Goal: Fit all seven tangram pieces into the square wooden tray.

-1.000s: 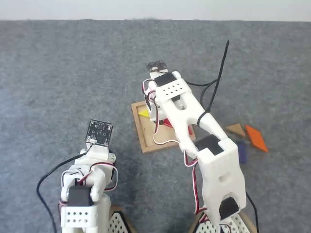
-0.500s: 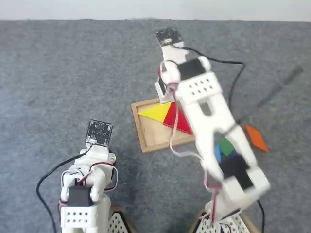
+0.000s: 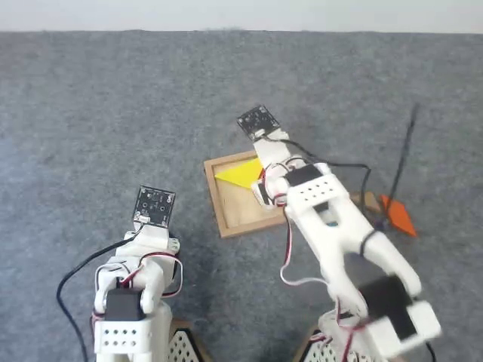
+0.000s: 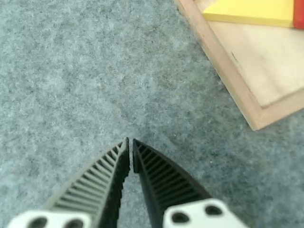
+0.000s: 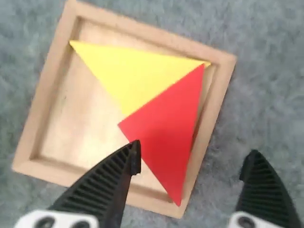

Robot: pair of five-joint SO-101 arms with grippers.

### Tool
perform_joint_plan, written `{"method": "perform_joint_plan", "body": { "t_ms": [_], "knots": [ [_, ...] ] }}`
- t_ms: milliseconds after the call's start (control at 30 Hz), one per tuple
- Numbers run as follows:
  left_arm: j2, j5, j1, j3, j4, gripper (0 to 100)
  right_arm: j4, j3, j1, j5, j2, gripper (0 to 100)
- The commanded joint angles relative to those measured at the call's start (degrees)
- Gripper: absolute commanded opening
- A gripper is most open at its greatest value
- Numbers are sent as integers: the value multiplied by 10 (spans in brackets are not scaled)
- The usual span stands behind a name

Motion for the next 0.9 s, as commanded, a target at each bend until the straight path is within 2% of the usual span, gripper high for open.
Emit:
{"method": "perform_joint_plan", "body": {
  "t_ms": [0,267,467,700,867],
  "knots": [
    [-11,5,-2,-7,3,13,-10,-69,5,7,51,347],
    [-11,5,-2,-7,3,13,7,-146,24,5,153,358],
    [-11,5,-2,-7,3,13,45,-135,46,-4,131,358],
    [-11,5,-2,-7,3,13,73,-105,15,-5,121,358],
    [-11,5,-2,-7,3,13,73,-122,14,-9,30,359]
  ]
}}
